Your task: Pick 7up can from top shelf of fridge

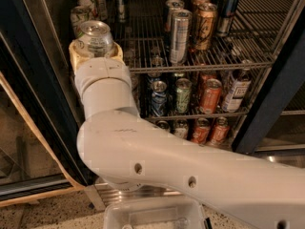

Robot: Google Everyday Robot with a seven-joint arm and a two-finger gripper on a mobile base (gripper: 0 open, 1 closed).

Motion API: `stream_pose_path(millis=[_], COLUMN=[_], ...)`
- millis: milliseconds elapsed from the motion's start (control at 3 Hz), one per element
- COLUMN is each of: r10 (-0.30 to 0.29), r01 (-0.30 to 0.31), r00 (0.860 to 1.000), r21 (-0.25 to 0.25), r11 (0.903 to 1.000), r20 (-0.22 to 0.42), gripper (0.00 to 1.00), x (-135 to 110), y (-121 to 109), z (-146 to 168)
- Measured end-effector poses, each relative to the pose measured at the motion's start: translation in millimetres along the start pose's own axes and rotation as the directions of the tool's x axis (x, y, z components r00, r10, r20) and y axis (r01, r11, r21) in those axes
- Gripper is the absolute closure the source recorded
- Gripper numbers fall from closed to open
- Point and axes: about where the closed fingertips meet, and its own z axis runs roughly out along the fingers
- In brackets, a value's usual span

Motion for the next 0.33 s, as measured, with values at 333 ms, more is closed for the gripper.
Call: stream_pose_path(millis=[333], r10=[0.000], r01=[0.000], r00=[1.000], r21=[0.000], r11=[1.0000], r20=[0.000], gripper=[1.00], x=[0.0], y=[0.0], z=[0.0])
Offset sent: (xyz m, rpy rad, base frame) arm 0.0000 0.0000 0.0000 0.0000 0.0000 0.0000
